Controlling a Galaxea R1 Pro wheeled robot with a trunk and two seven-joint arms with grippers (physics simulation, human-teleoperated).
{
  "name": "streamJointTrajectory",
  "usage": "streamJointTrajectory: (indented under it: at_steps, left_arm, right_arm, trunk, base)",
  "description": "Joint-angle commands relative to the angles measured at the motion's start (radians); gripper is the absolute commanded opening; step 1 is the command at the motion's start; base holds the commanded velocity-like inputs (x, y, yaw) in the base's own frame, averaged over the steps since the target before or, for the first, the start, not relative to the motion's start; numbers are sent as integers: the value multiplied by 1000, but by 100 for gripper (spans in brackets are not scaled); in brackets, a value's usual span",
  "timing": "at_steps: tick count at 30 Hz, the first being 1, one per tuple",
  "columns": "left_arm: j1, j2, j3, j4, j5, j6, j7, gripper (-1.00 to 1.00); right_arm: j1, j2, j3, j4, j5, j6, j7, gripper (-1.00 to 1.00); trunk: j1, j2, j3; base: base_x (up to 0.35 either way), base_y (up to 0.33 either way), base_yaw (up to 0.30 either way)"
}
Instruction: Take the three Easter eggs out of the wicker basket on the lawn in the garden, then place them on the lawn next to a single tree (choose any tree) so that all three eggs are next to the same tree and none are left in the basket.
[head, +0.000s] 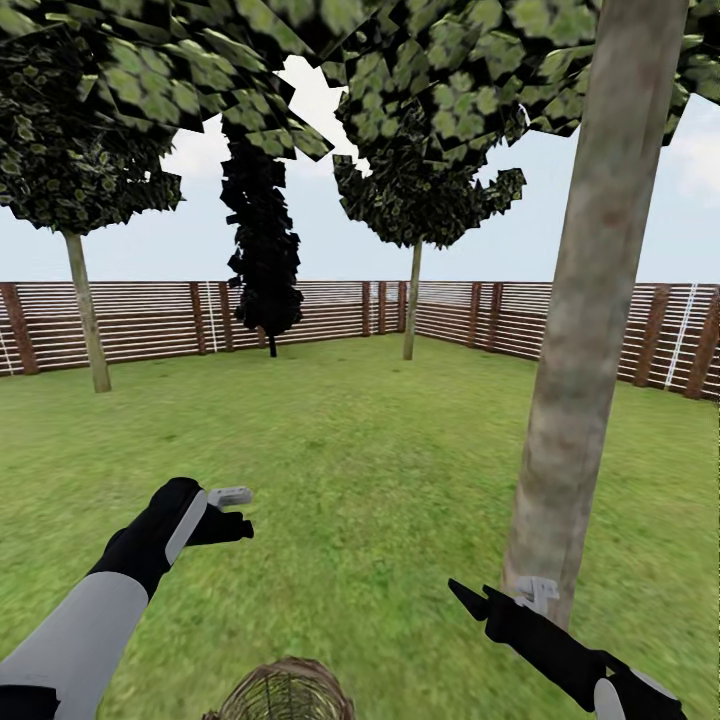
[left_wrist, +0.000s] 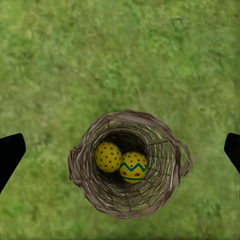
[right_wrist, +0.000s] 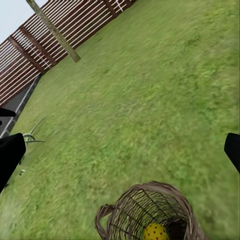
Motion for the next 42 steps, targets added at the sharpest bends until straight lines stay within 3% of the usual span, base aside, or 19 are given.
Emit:
streamJointTrajectory:
  at_steps: [1, 11, 42]
  left_arm:
    - [-1, 1, -4, -1, 4, 3, 1, 100]
    - [-1, 1, -4, -1, 3, 3, 1, 100]
    - [-1, 1, -4, -2, 3, 3, 1, 100]
  right_arm:
    - [-1, 1, -3, 0, -5, 7, 3, 100]
    - [-3, -1, -4, 16, -5, 10, -1, 100]
    - [-6, -10, -5, 45, -4, 10, -2, 100]
  trunk:
    - [0, -1, -2]
    - [0, -1, -6]
    - [0, -1, -55]
  base:
    - [23, 0, -30]
    - [6, 0, -8]
    - [38, 0, 0]
